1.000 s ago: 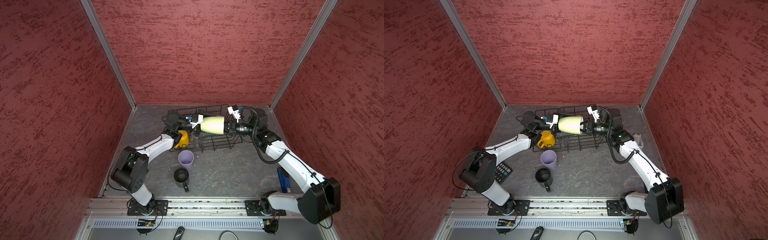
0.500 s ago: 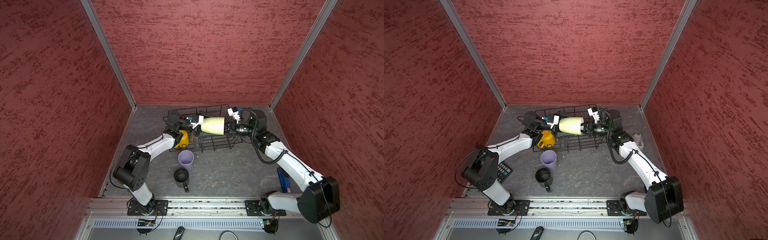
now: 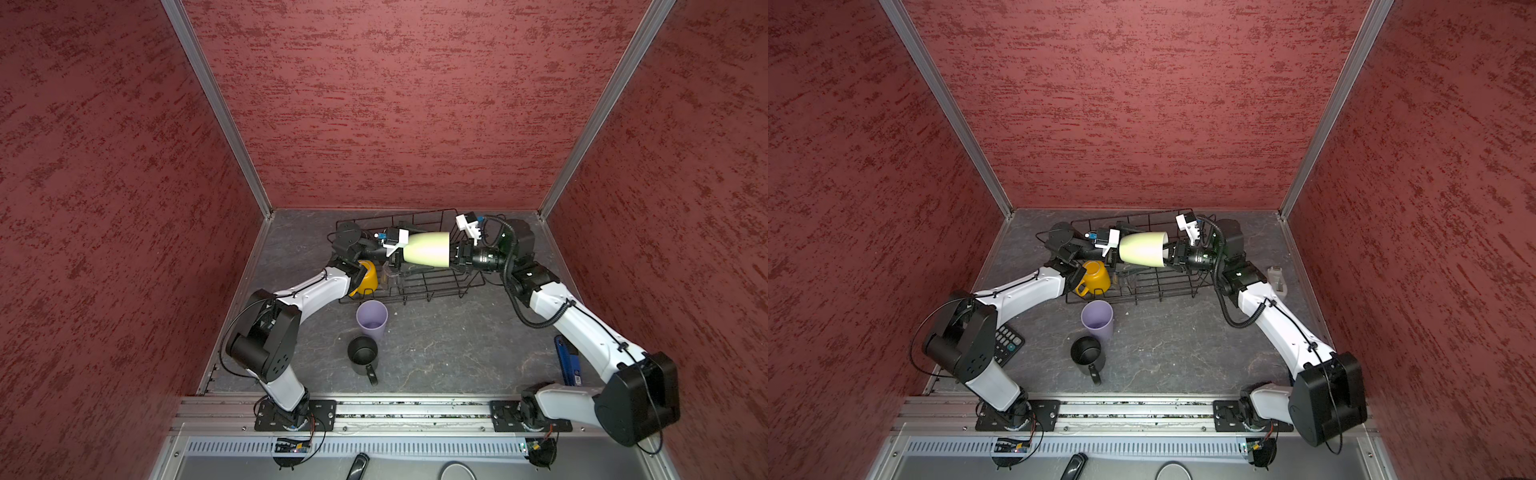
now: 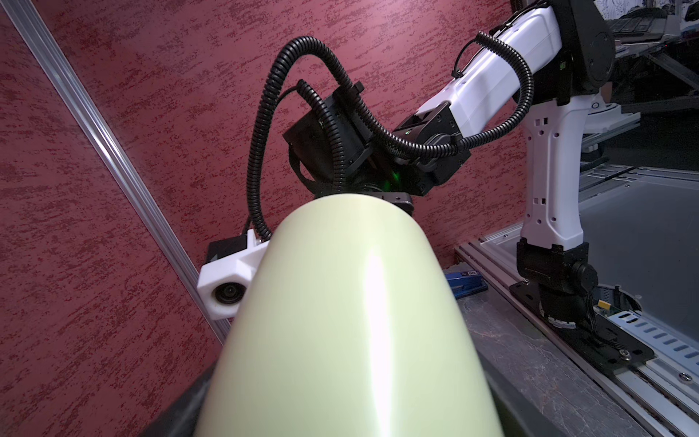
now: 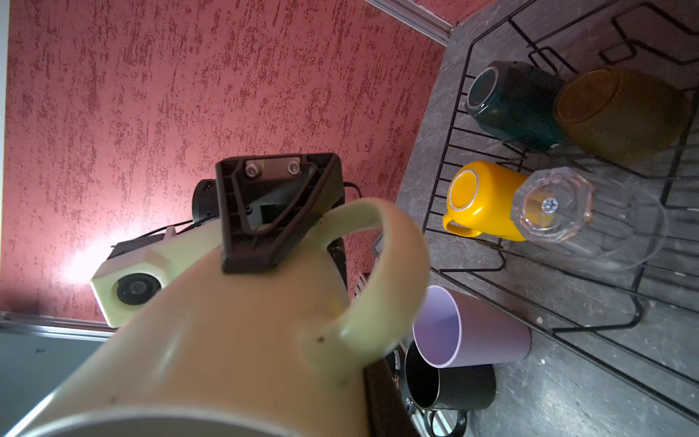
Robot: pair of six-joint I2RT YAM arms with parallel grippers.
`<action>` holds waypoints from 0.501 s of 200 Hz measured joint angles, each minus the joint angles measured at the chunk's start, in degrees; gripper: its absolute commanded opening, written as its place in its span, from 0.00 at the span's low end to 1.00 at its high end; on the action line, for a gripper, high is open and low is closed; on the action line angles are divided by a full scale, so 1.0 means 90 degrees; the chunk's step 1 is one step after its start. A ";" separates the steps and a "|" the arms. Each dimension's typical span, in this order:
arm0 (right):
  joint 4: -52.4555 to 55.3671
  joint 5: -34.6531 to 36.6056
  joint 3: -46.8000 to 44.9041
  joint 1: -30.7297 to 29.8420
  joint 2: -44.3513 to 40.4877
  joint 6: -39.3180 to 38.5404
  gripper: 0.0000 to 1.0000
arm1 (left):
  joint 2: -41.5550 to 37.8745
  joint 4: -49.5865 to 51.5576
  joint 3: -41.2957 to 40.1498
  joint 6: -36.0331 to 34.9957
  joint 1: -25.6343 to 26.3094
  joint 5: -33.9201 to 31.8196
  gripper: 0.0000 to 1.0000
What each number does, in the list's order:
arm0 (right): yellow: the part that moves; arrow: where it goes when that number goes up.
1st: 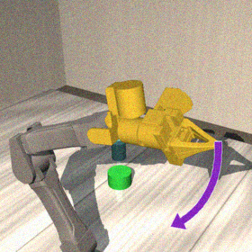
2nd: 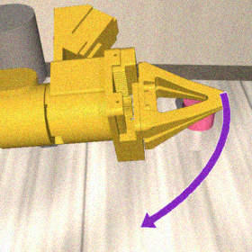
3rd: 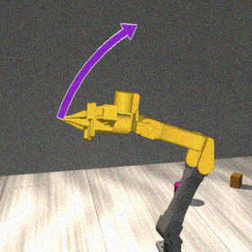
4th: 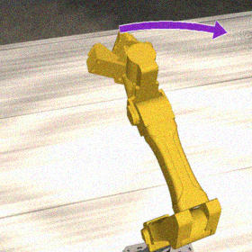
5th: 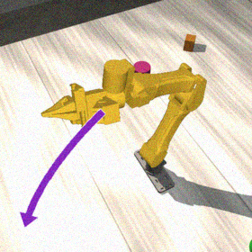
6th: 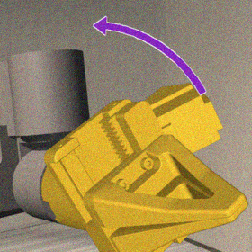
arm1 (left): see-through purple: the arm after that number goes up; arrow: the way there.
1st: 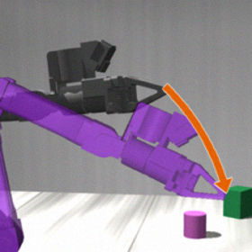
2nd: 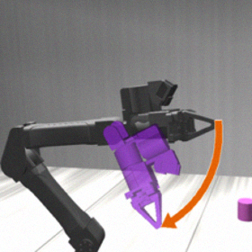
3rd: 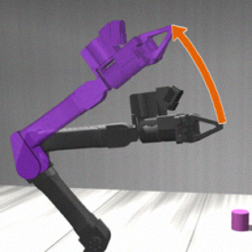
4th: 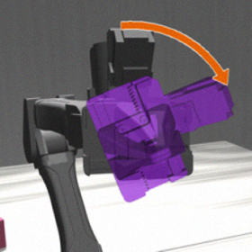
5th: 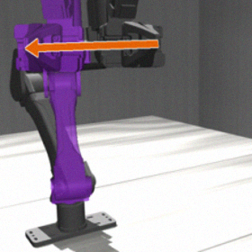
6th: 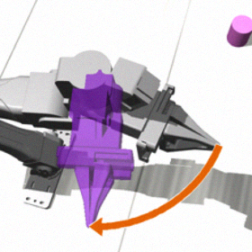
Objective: Load cups into a dish rack
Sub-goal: Place the cup upside down at the dish rack.
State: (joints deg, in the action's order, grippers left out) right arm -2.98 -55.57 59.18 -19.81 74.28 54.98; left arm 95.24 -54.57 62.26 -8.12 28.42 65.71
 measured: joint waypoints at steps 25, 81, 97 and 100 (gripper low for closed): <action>-0.0092 0.0002 0.0000 -0.0012 0.0000 -0.0058 0.36 | 0.0000 0.0024 -0.0029 0.0046 0.0022 -0.0192 0.10; 0.0143 0.0335 0.0051 0.0095 -0.0041 -0.0386 0.54 | 0.0000 0.0061 -0.0189 0.0248 -0.0039 -0.0440 0.01; 0.0427 0.0585 0.0061 0.0204 -0.0134 -0.0549 0.60 | -0.0007 0.0090 -0.0243 0.0287 -0.0070 -0.0631 0.01; 0.0498 0.0648 0.0063 0.0233 -0.0160 -0.0583 0.61 | -0.0010 0.0114 -0.0250 0.0296 -0.0075 -0.0665 0.01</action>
State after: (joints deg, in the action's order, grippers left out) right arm 1.50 -49.74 59.75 -17.72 72.84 49.74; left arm 95.15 -53.54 60.01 -5.45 27.75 59.72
